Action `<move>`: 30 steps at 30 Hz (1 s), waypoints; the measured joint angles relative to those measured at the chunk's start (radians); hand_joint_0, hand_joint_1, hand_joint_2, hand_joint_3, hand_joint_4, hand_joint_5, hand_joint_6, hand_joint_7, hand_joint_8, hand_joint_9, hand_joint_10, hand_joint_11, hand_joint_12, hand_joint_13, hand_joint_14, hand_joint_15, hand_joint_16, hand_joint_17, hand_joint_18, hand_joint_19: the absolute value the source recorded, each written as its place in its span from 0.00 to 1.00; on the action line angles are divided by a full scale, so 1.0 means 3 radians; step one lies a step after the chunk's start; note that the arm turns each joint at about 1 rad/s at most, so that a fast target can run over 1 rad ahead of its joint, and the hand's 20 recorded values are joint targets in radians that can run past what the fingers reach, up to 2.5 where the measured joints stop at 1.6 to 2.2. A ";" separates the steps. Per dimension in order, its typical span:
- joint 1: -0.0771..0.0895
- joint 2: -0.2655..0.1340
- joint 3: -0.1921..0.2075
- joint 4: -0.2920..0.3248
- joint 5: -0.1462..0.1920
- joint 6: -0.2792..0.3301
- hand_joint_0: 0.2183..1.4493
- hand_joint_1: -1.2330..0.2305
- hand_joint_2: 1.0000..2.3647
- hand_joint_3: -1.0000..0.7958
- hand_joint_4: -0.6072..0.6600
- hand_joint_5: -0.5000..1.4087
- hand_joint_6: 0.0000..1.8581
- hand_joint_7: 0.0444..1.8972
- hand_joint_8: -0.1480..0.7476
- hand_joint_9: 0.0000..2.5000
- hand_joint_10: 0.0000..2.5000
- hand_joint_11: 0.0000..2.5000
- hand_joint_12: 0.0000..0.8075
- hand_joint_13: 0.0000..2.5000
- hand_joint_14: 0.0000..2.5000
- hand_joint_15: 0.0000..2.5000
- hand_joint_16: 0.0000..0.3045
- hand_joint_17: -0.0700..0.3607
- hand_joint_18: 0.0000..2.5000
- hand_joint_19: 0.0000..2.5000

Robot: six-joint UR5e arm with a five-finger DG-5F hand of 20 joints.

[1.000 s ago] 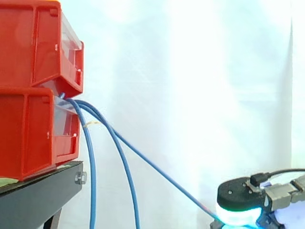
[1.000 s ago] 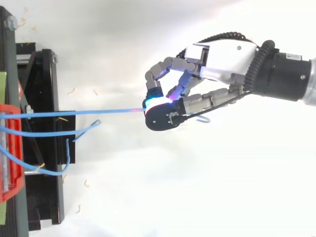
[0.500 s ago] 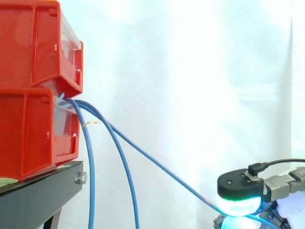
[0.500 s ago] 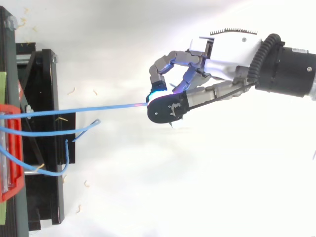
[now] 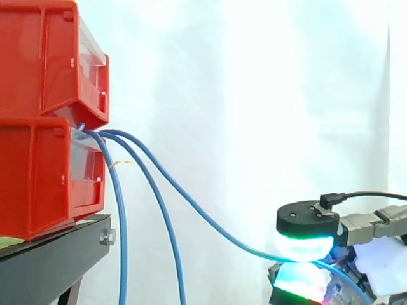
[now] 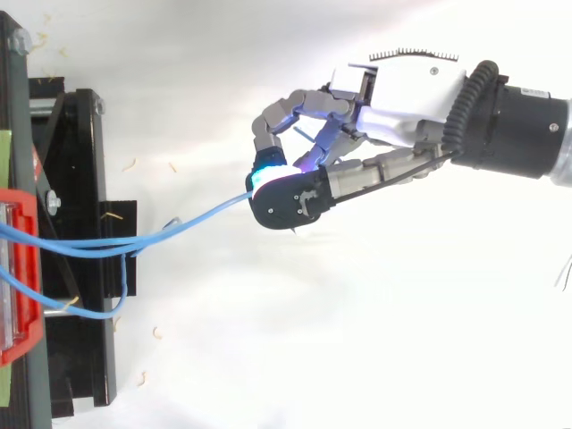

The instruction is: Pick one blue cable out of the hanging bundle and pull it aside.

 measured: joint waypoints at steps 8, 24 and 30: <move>0.0007 -0.0001 0.0000 0.0056 0.0003 -0.0001 0.35 0.29 0.01 0.62 0.49 0.20 0.50 0.73 0.53 0.46 0.01 0.29 0.47 0.36 0.01 0.26 0.19 0.46 0.31 0.19; 0.0009 0.0000 0.0000 0.0059 0.0005 -0.0001 0.35 0.29 0.00 0.62 0.50 0.21 0.50 0.74 0.54 0.46 0.01 0.29 0.47 0.36 0.01 0.26 0.19 0.46 0.31 0.19; 0.0007 0.0000 0.0000 0.0059 0.0005 0.0000 0.35 0.29 0.00 0.62 0.50 0.21 0.50 0.74 0.54 0.46 0.01 0.29 0.47 0.37 0.01 0.27 0.19 0.46 0.31 0.20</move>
